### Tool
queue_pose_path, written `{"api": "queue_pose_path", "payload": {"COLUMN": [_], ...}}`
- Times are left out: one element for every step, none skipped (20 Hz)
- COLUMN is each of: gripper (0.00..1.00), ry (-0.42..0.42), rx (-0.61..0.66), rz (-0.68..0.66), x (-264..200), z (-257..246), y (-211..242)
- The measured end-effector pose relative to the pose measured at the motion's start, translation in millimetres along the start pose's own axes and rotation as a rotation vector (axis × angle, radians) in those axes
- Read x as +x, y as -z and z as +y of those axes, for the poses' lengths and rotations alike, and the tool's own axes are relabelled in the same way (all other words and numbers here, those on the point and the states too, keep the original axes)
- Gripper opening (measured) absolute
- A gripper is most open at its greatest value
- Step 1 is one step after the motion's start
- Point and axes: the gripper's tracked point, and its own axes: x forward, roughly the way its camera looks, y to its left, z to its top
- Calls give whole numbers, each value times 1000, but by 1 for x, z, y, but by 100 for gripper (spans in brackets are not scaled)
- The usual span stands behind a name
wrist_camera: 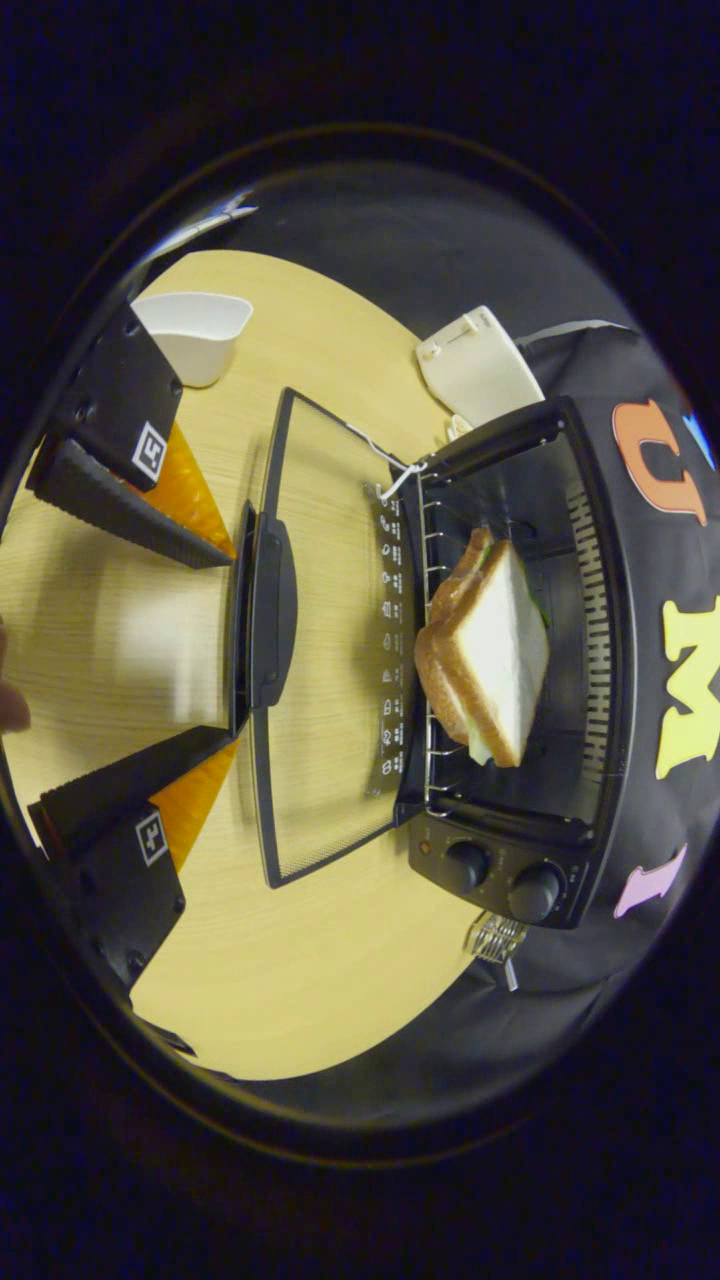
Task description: Open the toaster oven, put the food inside, and close the toaster oven door.
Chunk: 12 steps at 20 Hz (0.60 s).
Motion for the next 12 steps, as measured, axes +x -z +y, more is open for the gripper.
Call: {"api": "queue_pose_path", "payload": {"gripper": [100, 100, 100, 100, 100, 100, 100, 100, 100, 100, 100, 100], "ry": [-6, -9, -13, -16, -18, -19, -21, -20, -17, -15, -12, -4], "rx": [-4, -9, -14, -19, -22, -28, -32, -36, -48, -49, -44, -44], "rz": [-19, -36, -58, -83, -113, -144, -172, -196, -215, -231, -242, -246], "x": [-9, -16, -23, -27, -31, -34, -40, -43, -46, -48, -49, -51], "z": [0, 1, 1, 2, 3, 2, 4, 4, 4, 4, 5, 4], "y": [-5, -10, -18, -23, -31, -41, -48, -55, -64, -71, -77, -80]}}
